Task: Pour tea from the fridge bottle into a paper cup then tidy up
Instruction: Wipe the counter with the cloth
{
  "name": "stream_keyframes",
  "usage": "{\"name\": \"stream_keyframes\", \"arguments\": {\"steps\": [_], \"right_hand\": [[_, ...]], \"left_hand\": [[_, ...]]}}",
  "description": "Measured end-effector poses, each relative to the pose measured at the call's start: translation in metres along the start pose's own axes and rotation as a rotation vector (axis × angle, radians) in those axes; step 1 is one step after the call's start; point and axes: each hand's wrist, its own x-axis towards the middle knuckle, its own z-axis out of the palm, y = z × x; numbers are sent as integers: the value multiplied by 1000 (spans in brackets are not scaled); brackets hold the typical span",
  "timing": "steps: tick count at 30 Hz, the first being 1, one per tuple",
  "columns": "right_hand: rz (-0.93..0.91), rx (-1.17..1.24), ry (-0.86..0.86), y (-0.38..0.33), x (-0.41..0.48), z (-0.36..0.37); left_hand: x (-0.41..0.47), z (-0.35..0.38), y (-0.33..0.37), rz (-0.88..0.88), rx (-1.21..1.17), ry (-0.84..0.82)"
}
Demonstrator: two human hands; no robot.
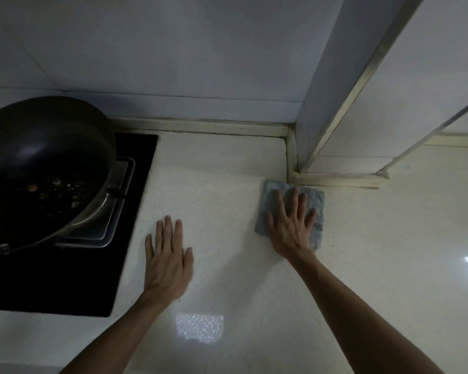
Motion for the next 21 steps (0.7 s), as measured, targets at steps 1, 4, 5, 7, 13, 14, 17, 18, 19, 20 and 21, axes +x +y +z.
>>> {"name": "stream_keyframes", "arguments": {"steps": [1,4,5,7,13,14,17,18,19,20,21], "right_hand": [[6,-10,-1,-1,1,2],[42,-48,26,-6,3,7],[45,-50,32,-9,5,8],[30,-48,26,-19,9,11],[-164,-122,-45,-65,1,25],[-190,-140,-50,-71,-5,28],[-258,-166,-56,-79,-27,38],[-285,-159,-56,-78,-37,41],[-312,-149,-52,-75,-48,45],[-333,-139,-44,-70,-59,47],[-344,-128,-39,-63,-71,49]], "left_hand": [[0,0,1,0,2,7],[0,2,1,-5,4,18],[1,2,1,-6,2,23],[1,2,0,-10,-6,22],[1,-1,3,-20,-12,14],[1,-1,3,-16,-14,15],[1,-1,1,-13,1,24],[1,-2,1,-10,4,25],[0,-1,1,-8,5,27],[0,-1,1,-7,6,31],[0,-1,1,-8,7,32]]}}
